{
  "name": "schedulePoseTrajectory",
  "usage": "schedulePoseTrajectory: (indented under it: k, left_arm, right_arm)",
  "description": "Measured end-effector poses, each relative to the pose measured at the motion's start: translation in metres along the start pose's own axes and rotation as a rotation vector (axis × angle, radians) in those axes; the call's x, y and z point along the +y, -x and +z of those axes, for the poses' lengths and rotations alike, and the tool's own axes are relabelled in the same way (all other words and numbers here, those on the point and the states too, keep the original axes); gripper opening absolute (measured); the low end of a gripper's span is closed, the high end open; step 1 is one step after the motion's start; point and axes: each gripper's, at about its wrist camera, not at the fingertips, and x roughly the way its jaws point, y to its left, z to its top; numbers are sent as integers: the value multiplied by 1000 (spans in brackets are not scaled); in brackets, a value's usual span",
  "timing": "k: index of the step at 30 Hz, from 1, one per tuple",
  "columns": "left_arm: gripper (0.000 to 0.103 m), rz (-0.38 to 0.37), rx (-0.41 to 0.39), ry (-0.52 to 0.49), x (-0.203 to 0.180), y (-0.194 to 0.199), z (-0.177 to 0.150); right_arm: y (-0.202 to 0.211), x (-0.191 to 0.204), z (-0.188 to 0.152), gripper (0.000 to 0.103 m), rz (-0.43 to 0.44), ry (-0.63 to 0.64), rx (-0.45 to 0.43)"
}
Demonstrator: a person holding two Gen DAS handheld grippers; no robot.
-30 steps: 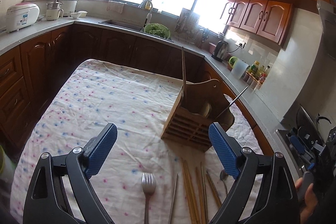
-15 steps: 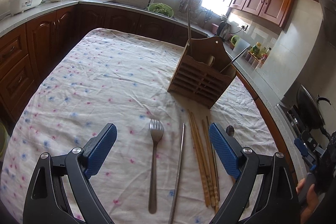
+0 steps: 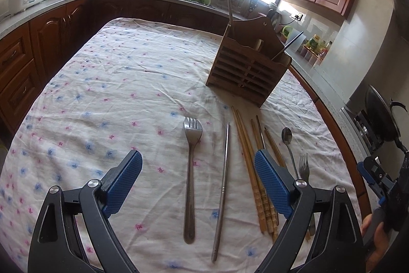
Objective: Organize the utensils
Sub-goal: 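Withdraw both open tools from the holder back over the utensils, then close the left tool on a silver metal chopstick while the right tool grasps another thin silver utensil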
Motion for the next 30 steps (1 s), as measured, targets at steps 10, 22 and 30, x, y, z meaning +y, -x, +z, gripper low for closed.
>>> schedulePoseTrajectory:
  k: [10,22,30]
  left_arm:
    - [91,-11,59,-78,-21,-21,5]
    - [58,-33,158,-158,-37,-57,19]
    - [43,-23,237,-224,-50,-99,29]
  right_arm:
    - [-13,13,8,89,16,41,20]
    - [-59,23,20,46,45,64,139]
    - [-123,28,22,22,64,82,297]
